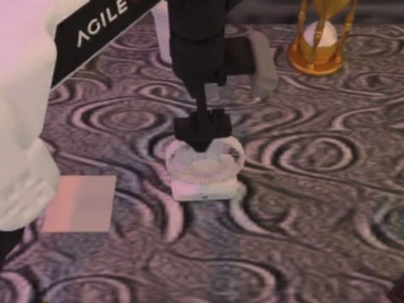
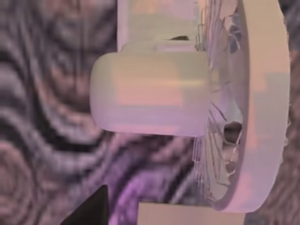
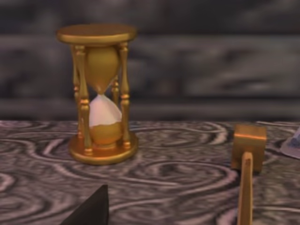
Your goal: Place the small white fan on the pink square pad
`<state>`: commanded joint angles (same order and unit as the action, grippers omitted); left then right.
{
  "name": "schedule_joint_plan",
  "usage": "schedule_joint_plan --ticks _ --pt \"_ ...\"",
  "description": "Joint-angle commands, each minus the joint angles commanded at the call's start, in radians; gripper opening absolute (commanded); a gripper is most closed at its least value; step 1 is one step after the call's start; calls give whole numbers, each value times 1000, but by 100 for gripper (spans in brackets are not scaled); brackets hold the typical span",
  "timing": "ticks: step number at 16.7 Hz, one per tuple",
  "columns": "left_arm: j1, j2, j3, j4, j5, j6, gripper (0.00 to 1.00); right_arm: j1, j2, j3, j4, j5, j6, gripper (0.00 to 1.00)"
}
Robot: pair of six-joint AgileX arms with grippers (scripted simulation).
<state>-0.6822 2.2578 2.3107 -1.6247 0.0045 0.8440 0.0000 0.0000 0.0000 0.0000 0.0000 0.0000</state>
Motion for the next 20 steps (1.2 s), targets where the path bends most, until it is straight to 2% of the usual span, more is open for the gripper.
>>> schedule_joint_plan --ticks 7,14,19,20 --pt "3 -6 -19 16 0 1 100 0 0 0 0 0 0 100" --pt "2 -45 -256 207 0 1 100 0 0 0 0 0 0 100" --pt "2 -50 -283 233 0 1 100 0 0 0 0 0 0 100" --pt "2 -50 -283 233 0 1 92 0 0 0 0 0 0 100"
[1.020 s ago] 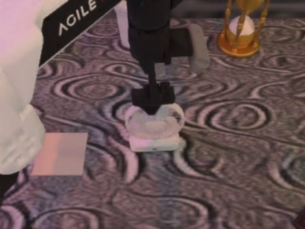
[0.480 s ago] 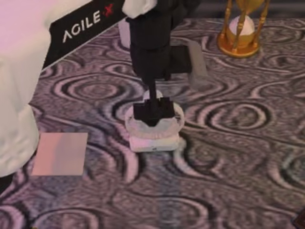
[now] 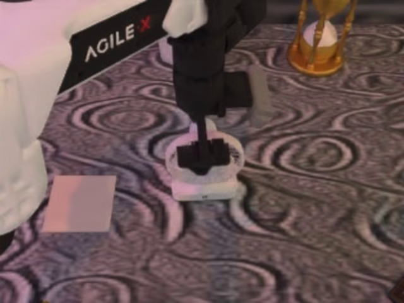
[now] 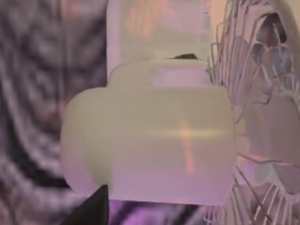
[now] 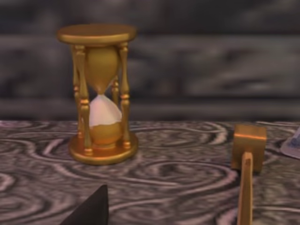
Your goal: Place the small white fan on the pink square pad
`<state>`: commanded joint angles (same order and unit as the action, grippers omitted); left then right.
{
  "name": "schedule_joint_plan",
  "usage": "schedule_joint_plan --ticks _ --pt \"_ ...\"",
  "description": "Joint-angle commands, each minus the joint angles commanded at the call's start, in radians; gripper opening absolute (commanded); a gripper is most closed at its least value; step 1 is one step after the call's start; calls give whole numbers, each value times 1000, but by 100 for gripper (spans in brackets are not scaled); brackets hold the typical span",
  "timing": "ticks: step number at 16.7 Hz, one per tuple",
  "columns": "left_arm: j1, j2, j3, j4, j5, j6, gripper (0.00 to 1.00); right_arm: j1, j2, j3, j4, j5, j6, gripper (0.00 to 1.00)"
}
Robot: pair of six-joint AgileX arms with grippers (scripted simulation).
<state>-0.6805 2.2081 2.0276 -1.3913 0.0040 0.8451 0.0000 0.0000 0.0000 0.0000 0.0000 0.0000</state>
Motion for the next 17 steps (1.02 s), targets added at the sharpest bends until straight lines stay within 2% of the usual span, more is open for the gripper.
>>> schedule_joint_plan --ticks 12,17 --pt "0 0 0 0 0 0 2 0 0 0 0 0 0 100" --pt "0 0 0 0 0 0 0 0 0 0 0 0 0 100"
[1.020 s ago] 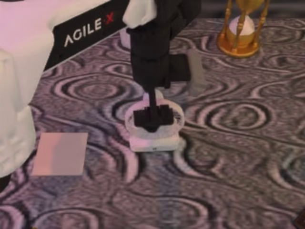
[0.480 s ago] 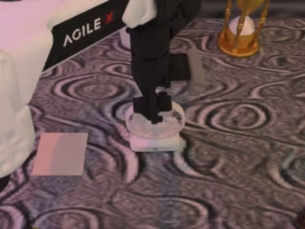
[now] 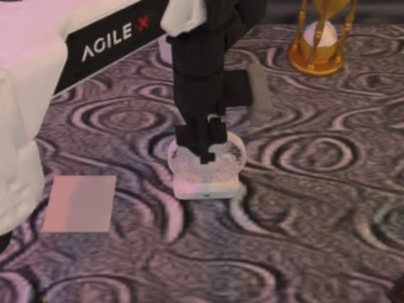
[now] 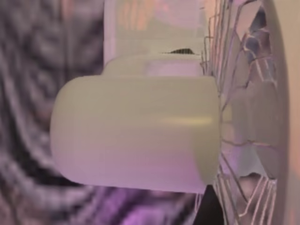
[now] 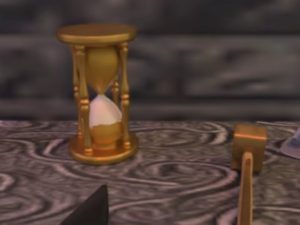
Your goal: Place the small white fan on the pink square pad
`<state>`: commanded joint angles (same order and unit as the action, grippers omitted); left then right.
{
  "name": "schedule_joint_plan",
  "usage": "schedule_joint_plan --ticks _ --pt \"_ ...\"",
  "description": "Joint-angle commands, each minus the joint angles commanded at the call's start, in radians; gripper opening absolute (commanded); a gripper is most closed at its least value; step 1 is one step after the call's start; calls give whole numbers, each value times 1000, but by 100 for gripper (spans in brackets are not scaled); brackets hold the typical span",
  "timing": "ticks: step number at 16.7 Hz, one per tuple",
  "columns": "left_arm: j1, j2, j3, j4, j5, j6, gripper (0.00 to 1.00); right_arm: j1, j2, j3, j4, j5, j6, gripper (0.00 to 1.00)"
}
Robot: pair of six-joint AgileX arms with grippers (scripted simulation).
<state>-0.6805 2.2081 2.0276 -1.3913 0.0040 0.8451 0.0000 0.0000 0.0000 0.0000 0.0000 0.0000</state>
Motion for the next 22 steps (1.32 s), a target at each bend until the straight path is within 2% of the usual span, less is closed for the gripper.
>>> schedule_joint_plan --ticks 6,14,19,22 --pt "3 -6 15 -17 2 -1 0 0 0 0 0 0 0 100" --pt "19 41 280 -232 2 -2 0 0 0 0 0 0 0 100" --pt "15 36 279 -232 1 1 0 0 0 0 0 0 0 100" --pt "55 -17 213 -207 2 43 0 0 0 0 0 0 0 100"
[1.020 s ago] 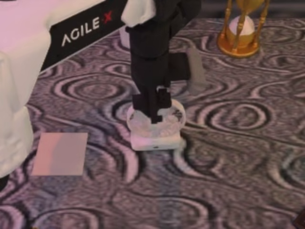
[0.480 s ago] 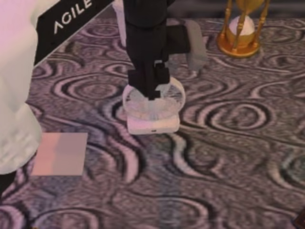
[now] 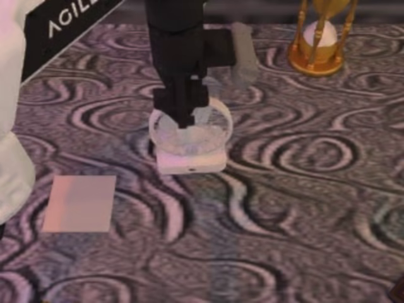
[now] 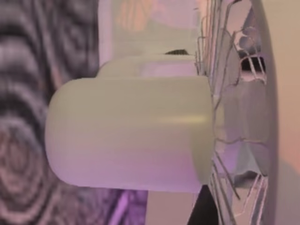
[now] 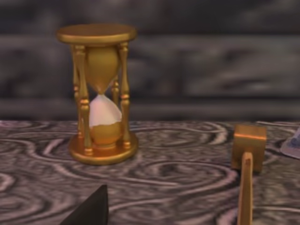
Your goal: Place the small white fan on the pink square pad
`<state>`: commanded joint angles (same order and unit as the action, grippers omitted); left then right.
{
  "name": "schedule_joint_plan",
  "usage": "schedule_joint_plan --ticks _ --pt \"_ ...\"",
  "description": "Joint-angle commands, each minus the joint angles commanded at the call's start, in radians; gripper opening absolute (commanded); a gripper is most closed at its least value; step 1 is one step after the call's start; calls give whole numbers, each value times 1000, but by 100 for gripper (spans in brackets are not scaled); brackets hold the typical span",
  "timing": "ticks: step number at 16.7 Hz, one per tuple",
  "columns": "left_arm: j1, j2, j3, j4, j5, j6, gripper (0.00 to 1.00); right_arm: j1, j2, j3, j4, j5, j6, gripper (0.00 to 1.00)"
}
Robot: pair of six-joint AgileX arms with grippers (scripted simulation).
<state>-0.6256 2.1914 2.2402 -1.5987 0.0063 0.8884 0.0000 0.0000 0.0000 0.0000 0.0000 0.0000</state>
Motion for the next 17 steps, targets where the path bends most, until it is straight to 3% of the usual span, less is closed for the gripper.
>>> schedule_joint_plan --ticks 11,17 --pt "349 -461 -694 218 5 385 0 0 0 0 0 0 0 100" --pt "411 -537 -790 251 5 456 0 0 0 0 0 0 0 100"
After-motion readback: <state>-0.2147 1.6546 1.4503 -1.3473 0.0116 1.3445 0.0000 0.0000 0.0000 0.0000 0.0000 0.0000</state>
